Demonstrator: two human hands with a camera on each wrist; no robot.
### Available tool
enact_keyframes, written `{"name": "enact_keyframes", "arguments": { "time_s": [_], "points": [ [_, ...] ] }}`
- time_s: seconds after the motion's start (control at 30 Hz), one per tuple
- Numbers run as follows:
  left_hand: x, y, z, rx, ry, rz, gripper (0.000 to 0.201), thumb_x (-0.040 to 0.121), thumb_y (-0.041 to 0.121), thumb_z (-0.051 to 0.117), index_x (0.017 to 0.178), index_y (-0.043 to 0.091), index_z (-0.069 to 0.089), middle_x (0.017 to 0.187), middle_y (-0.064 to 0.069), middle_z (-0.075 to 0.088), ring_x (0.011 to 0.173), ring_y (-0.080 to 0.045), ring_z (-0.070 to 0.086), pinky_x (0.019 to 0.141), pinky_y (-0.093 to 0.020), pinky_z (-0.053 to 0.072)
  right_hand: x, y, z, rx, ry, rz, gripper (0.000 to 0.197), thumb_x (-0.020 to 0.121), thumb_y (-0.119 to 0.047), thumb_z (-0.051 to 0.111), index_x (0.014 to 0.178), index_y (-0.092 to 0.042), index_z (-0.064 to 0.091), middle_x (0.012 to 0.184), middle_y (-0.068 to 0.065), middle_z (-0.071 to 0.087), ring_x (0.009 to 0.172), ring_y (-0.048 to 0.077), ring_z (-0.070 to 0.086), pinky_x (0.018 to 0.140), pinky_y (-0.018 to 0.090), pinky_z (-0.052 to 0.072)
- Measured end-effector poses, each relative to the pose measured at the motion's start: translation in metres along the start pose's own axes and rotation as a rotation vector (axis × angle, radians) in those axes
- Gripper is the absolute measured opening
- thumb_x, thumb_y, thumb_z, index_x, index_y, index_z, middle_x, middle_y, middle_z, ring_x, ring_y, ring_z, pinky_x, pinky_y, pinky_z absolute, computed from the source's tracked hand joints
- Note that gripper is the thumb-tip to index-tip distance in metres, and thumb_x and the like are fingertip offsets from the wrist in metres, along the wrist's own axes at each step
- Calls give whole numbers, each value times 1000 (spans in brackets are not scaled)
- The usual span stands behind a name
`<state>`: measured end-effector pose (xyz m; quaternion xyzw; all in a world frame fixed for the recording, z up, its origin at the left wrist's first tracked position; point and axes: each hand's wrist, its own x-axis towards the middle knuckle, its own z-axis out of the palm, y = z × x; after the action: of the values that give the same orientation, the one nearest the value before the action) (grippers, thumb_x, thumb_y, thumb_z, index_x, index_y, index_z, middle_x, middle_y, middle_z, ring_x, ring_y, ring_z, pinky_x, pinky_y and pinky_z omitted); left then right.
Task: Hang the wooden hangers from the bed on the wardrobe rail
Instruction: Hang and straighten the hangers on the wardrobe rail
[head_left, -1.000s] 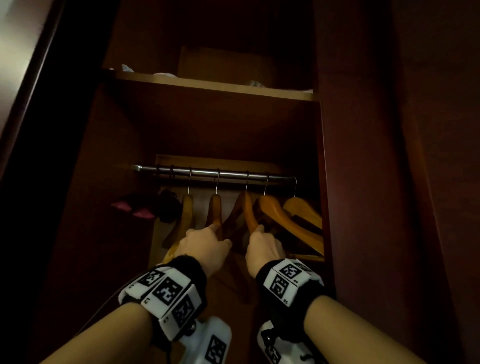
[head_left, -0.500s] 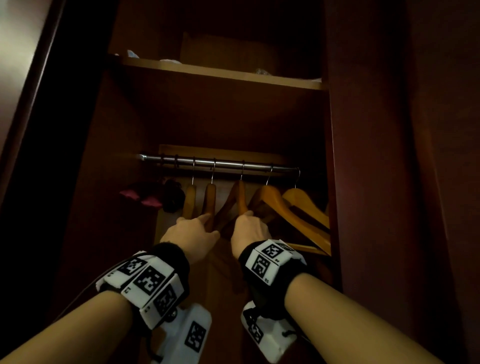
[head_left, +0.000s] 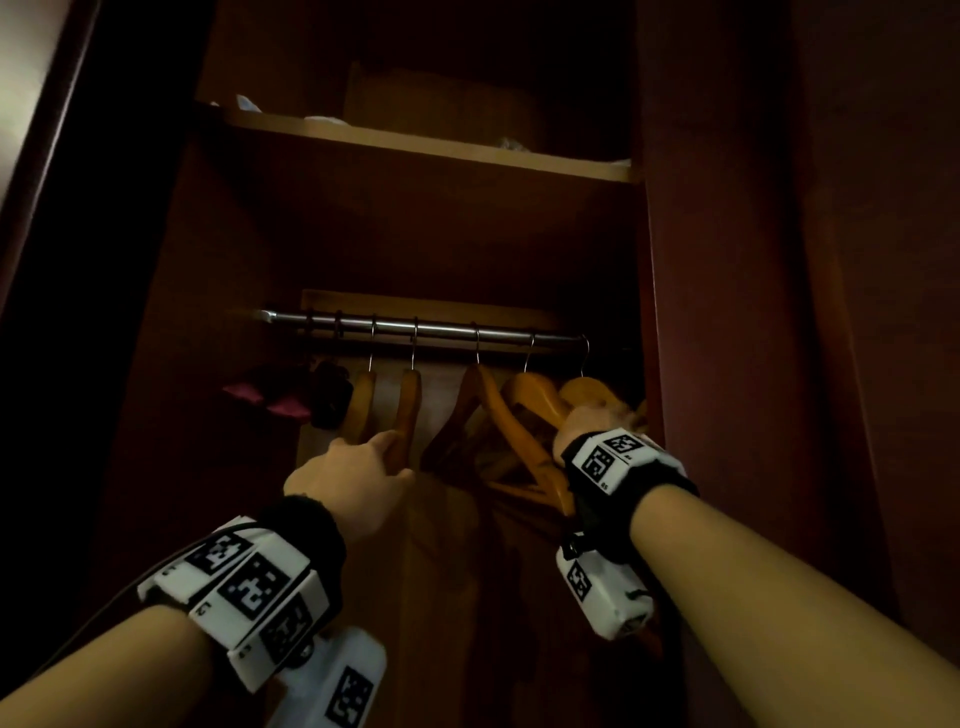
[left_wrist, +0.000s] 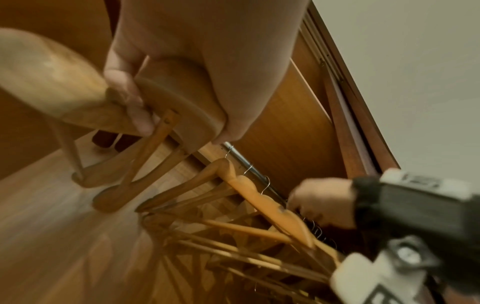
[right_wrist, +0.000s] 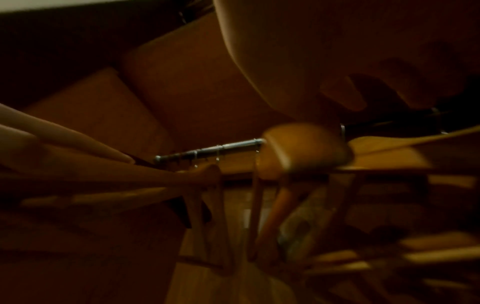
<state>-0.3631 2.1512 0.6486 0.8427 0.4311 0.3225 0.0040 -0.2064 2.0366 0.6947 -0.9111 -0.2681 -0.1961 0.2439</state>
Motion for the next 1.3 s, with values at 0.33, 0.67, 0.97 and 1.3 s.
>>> {"name": "enact_keyframes", "arguments": {
  "time_s": [0.33, 0.67, 0.97, 1.3],
  "points": [
    [4, -7, 0, 7, -2, -12, 59, 92, 54, 37, 146, 41, 16, 140, -12, 36, 107, -24, 59, 91, -38, 53, 12, -1, 32, -18, -131, 37, 45, 99, -22, 42, 138, -1, 37, 146, 22, 32, 135, 36, 31, 114, 44, 28],
    [-5, 6, 5, -38, 28, 28, 54, 95, 45, 38, 146, 32, 23, 131, -16, 40, 107, -31, 57, 91, -39, 52, 0, -20, 3, -116, -116, -158, 36, 94, -28, 50, 123, -7, 54, 133, 13, 49, 118, 28, 53, 93, 35, 48],
    [2, 26, 5, -79, 68, 37, 48, 95, 44, 39, 141, 31, 34, 126, -15, 45, 101, -29, 59, 89, -40, 53, -3, -8, 8, -185, -87, -114, 59, 91, -20, 56, 141, 1, 32, 146, 16, 24, 130, 33, 40, 105, 43, 42],
    [-2, 14, 11, -77, -1, 19, 58, 96, 43, 39, 148, 36, 16, 139, -15, 33, 107, -26, 58, 90, -35, 53, 0, -11, 17, -124, -62, -81, 57, 92, -26, 53, 139, 0, 33, 143, 17, 27, 130, 34, 38, 104, 44, 42]
  ]
}}
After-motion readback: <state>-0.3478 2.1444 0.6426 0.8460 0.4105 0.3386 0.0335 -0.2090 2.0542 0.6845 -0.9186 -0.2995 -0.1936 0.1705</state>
